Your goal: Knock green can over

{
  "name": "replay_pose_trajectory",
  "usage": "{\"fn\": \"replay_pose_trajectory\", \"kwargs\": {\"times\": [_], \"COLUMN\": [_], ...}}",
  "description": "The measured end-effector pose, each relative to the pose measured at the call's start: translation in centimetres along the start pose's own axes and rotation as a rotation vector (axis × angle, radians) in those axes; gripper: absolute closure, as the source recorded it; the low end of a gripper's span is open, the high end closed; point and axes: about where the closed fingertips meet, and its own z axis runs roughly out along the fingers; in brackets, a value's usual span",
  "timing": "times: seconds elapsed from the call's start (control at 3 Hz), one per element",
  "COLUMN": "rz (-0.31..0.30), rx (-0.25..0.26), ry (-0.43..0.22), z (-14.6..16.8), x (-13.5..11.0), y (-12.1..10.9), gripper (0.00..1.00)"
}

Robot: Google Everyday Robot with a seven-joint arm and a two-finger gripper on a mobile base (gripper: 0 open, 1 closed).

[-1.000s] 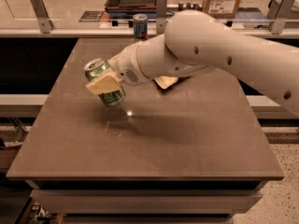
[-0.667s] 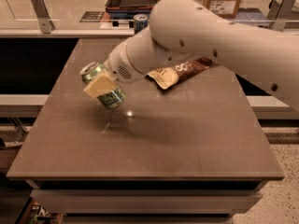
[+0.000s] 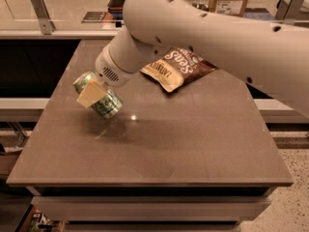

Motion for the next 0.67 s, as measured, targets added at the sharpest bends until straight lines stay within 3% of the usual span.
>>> {"fn": "replay_pose_trajectory", "kwargs": {"times": [0.67], "rz": [0.031], "rx": [-0.055], "ry": [0.118], "z": [2.8], "x": [0.6], "y": [0.9], "gripper": [1.00]}}
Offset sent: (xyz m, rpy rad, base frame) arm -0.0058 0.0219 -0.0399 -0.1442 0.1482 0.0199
